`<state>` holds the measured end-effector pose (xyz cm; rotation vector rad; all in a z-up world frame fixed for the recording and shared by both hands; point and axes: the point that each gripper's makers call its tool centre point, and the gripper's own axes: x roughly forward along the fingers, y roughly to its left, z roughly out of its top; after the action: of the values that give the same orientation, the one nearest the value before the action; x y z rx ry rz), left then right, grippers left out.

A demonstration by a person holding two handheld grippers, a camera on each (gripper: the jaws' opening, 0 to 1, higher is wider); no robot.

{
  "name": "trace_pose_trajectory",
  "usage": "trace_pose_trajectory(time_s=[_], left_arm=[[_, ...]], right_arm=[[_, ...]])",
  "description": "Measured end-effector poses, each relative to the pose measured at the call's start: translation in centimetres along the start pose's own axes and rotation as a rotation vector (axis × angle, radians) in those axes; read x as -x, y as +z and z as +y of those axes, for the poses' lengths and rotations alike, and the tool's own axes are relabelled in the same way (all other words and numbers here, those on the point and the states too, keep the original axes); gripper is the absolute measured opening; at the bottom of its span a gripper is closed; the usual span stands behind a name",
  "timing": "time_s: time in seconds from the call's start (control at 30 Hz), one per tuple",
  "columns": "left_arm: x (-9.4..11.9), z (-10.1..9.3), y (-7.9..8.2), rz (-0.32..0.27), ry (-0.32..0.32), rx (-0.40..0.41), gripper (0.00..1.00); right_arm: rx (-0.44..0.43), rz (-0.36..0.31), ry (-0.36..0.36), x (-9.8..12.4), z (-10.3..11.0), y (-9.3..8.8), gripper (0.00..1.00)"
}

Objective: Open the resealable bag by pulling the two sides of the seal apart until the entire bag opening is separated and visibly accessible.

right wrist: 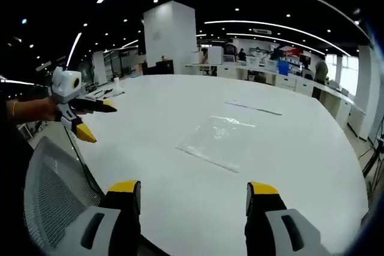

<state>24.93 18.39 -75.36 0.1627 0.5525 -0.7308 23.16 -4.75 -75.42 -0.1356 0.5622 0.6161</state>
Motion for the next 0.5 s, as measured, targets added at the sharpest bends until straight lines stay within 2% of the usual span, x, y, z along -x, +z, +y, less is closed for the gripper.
trace_pose_trajectory(time_s=[0.5], left_arm=[[-0.2, -0.3, 0.1, -0.001, -0.005, 0.000, 0.92]], right_arm=[[0.128, 0.008, 0.100, -5.7, 0.0, 2.9, 0.66]])
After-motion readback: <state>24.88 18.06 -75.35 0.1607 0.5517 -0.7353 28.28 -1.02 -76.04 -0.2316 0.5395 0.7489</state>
